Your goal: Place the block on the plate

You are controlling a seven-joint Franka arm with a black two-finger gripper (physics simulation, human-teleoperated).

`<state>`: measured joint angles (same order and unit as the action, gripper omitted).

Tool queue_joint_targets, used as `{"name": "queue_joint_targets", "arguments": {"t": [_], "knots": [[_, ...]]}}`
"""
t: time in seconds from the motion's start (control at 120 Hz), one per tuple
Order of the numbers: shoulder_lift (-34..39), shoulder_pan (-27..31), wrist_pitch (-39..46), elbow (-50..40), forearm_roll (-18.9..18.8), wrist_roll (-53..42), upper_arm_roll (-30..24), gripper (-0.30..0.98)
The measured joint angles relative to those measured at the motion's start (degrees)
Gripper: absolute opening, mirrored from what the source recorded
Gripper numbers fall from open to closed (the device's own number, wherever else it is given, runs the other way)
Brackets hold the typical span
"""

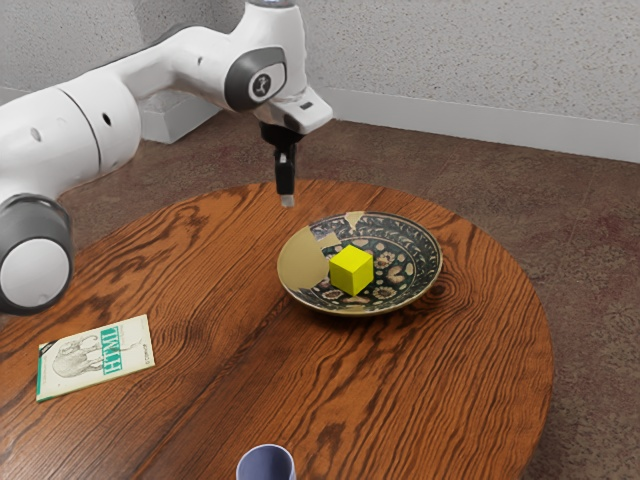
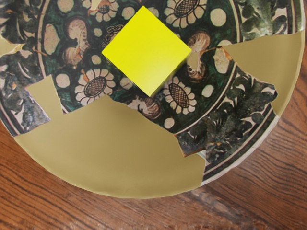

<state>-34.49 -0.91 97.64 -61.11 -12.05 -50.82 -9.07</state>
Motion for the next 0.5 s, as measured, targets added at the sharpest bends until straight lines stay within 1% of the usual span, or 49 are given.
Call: {"name": "queue_joint_targets", "arguments": {"t": [0.225,0.392,0.5], "knots": [[8.6,4.4,-3.1,-8.6,3.2,15.1,1.8,0.69],[14.9,7.8,-6.2,-12.6,3.5,24.0,3.9,0.69],[19.7,9.9,-8.4,-14.6,3.3,28.5,4.2,0.69]]}}
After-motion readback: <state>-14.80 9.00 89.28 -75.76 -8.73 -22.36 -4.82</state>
